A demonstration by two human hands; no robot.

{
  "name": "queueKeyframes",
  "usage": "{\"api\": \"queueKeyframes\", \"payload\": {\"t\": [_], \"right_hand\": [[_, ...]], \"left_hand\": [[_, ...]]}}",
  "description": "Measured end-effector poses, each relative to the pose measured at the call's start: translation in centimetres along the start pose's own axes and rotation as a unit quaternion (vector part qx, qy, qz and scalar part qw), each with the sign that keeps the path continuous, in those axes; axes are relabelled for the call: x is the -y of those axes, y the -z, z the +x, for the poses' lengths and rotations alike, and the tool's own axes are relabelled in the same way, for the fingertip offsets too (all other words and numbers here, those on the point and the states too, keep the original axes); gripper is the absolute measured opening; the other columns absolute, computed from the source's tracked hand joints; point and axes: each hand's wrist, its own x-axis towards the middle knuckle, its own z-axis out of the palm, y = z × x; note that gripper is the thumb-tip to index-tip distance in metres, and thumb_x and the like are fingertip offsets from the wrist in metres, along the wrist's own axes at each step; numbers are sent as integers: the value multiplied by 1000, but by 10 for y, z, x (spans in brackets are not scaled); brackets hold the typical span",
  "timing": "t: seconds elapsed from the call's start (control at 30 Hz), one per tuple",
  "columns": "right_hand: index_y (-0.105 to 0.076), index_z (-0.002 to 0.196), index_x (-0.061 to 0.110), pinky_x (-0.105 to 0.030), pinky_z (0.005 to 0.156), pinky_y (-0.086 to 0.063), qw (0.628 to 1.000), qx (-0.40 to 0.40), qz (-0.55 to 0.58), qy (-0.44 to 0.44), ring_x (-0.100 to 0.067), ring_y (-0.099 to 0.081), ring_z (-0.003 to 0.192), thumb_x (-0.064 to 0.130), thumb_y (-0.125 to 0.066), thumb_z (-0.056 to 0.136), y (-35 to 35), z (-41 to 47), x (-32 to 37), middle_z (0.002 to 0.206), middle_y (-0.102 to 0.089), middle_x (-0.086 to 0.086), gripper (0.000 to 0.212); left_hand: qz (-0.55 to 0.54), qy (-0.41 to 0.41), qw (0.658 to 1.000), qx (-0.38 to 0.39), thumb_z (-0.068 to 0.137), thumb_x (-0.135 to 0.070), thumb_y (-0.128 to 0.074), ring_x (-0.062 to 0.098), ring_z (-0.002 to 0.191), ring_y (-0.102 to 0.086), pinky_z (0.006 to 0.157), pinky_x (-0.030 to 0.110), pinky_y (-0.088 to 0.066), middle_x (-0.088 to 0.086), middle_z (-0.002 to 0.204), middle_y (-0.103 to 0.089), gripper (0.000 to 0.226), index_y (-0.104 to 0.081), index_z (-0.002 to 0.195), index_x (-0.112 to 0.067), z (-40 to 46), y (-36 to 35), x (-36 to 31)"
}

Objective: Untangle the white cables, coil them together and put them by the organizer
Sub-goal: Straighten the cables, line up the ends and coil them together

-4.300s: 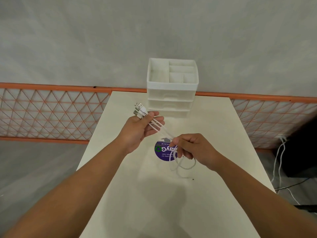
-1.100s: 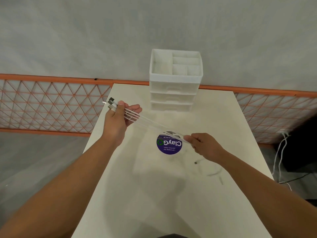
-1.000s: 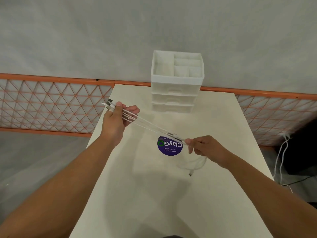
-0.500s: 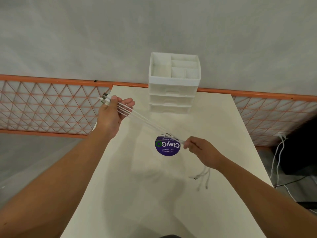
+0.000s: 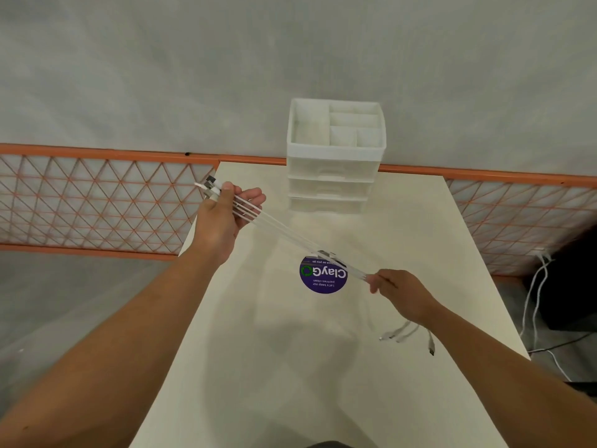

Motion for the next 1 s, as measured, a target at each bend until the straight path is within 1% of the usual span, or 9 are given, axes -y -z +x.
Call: {"api": "queueKeyframes", "payload": {"t": [0.13,0.27,0.37,0.53,0.6,0.7,0.77,0.87,1.0], "right_hand": [[-45,61,15,-29,55,-32,981,-16,-151,-120,-16,-39,51,62,-37,92,1,3,-2,53,-43,4,57],[-66,78,20,-24,58,-34,1000,22,-10,-16,-17,-43,61,34,-42,100,-5,-1,-16,62,-46,3,36],[-71,100,17,-18,56,-35,997,23,68,-16,-13,-41,59,23,-45,100,-6,-5,-19,66,-49,3,26],[-74,89,20,-27,52,-50,978,-52,183,-83,-13,-37,45,32,-57,93,-6,-9,-21,50,-41,9,21],[-73,83,18,-22,43,-39,973,-67,201,-91,-12,-30,42,34,-61,91,-5,-12,-20,48,-34,7,22],[-65,75,14,-24,46,-27,989,-103,104,-37,-7,-30,42,40,-58,91,-7,-17,-22,49,-37,9,31],[-51,74,16,-28,51,-34,996,-67,-62,27,-11,-41,50,45,-46,96,-11,-24,-29,57,-46,6,36],[-43,84,22,-35,63,-45,963,-15,-258,77,-18,-52,68,44,-33,100,-17,-31,-41,73,-49,9,29],[-54,89,21,-32,66,-44,977,22,-210,16,-20,-47,79,29,-35,101,-20,-22,-51,72,-46,10,24]], "left_hand": [[7,0,1000,20,105,-26,-39,30,97,-73,86,38,-59,16,99,-75,29,-56,88,-9,-3,-4,5],[-5,-6,1000,19,105,-26,-39,28,94,-74,84,37,-59,11,93,-77,29,-56,87,-10,2,-5,2],[7,-3,999,34,105,-26,-39,29,96,-73,84,37,-59,11,92,-77,29,-56,87,-10,4,-4,-3],[2,12,1000,20,105,-26,-39,28,95,-74,82,35,-60,12,94,-77,30,-56,87,-10,6,-2,0],[-5,18,1000,2,105,-27,-39,27,94,-74,79,34,-60,12,95,-77,30,-56,86,-10,8,2,2],[-15,22,999,-19,105,-26,-39,27,93,-74,79,35,-60,15,103,-74,30,-55,86,-10,13,6,2],[-18,20,1000,-15,105,-25,-38,29,94,-74,82,36,-60,17,103,-73,30,-54,85,-10,15,6,-2],[-3,19,1000,19,106,-25,-37,29,94,-74,81,36,-60,14,94,-76,31,-54,87,-9,14,-3,-8],[7,27,998,51,105,-26,-37,27,85,-75,80,37,-60,10,83,-76,31,-54,86,-9,9,-12,-7]]}}
